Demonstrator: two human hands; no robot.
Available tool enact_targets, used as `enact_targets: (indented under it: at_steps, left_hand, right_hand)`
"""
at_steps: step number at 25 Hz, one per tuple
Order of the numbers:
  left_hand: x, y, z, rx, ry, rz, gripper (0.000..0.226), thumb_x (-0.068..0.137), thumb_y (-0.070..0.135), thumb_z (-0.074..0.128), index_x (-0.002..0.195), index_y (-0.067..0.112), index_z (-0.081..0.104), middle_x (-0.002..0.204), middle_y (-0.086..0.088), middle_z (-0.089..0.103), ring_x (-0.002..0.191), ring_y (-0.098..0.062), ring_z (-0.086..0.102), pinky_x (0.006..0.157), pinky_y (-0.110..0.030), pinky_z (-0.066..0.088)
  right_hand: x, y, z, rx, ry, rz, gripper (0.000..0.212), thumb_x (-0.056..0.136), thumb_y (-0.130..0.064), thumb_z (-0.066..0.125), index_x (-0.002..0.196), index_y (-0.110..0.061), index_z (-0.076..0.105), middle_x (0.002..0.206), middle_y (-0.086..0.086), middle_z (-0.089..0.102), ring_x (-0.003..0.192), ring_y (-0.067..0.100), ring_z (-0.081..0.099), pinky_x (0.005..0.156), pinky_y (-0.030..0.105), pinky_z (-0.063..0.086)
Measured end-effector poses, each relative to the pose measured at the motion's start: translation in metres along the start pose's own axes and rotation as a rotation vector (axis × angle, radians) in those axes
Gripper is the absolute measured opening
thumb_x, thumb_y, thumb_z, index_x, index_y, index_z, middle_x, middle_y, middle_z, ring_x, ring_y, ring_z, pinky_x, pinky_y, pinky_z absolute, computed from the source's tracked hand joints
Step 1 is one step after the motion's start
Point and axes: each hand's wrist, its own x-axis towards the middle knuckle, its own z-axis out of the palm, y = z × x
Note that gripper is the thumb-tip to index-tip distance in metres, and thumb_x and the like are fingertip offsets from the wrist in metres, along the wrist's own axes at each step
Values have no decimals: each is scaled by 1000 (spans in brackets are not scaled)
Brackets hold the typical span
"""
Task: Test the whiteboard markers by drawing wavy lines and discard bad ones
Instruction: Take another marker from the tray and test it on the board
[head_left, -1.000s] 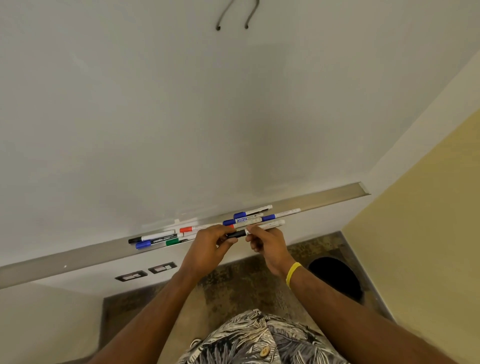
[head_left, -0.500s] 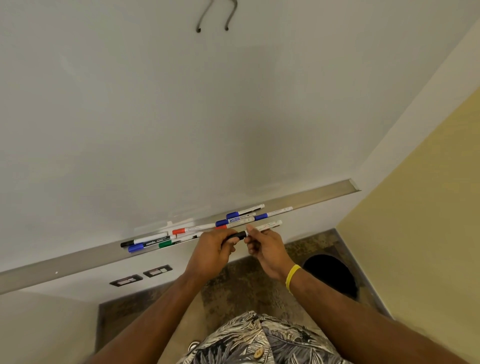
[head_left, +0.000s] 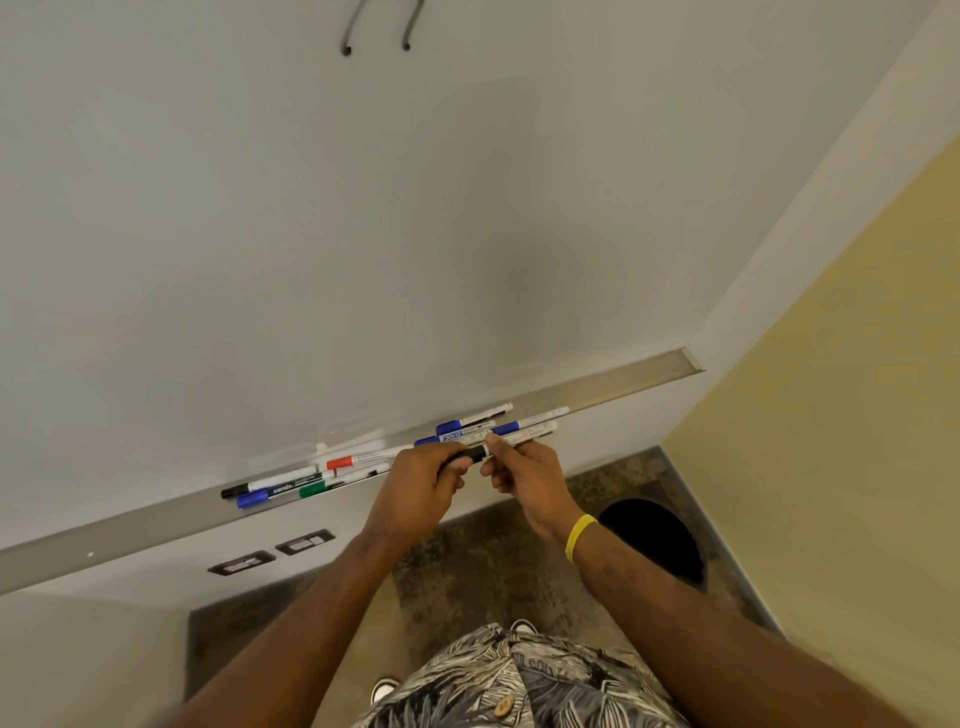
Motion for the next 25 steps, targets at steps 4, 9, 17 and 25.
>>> enact_targets:
  at_steps: [4, 9, 17, 25]
  left_hand:
    - [3, -5, 2, 4, 13, -55, 27, 98, 28, 54, 122, 23, 65, 98, 9, 68, 80, -4, 64, 77, -13, 48]
    - [8, -5, 12, -11, -9, -85, 25, 98, 27, 55, 119, 20, 66, 96, 11, 66, 78, -1, 63, 77, -13, 51]
    - [38, -3, 47, -224, -53, -326, 29, 97, 26, 55, 122, 13, 64, 94, 3, 69, 82, -8, 68, 85, -27, 58]
    - [61, -21, 63, -154, -53, -448, 34, 96, 33, 58, 126, 18, 60, 102, 2, 70, 92, -13, 66, 94, -34, 53]
  right_hand:
    - [5, 5, -9, -528, 109, -159, 38, 90, -49, 63, 72, -16, 66, 65, 0, 67, 59, 14, 59, 63, 26, 51]
    - [15, 12, -30, -1144, -38, -812, 29, 91, -38, 64, 110, -17, 66, 114, 2, 64, 110, 17, 55, 98, 28, 40]
    - [59, 0, -59, -1273, -292, -835, 25, 96, -23, 60, 118, -13, 66, 111, 9, 69, 102, 27, 61, 90, 38, 48]
    - [132, -10, -146, -1338, -189, -540, 20, 94, -24, 62, 111, -15, 67, 99, 6, 66, 90, 26, 59, 83, 44, 47]
